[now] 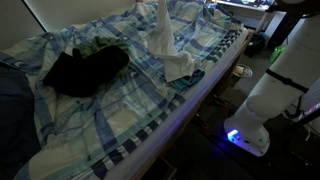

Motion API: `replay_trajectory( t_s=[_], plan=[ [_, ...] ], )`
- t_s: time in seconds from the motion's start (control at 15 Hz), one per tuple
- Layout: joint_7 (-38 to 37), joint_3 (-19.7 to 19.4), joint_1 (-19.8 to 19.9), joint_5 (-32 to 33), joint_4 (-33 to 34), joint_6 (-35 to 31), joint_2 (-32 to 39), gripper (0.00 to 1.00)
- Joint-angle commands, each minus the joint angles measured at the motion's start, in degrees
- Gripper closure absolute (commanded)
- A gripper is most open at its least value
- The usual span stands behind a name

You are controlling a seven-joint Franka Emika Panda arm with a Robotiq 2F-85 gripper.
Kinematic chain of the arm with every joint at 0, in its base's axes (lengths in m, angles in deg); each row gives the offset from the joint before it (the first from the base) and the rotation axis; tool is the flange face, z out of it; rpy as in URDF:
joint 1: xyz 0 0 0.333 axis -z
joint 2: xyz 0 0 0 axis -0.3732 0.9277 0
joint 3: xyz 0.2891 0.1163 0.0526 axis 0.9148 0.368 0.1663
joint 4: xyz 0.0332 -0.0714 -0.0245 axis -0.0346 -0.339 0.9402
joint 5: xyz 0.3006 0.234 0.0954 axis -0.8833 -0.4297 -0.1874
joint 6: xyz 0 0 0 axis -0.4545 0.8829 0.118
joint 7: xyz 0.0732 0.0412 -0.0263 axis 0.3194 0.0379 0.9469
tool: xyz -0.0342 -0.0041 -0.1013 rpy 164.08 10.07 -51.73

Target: Unravel the towel

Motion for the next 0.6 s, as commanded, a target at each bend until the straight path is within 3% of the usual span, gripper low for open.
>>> replay_trajectory(
  t_s=[0.0, 0.53],
  plan=[
    [-1.08, -1.54, 0.72, -0.05, 3.50, 0.08, 2.68, 0.99],
    [-1.29, -3.89, 1.02, 0.08, 4.62, 0.27, 5.33, 0.99]
  ],
)
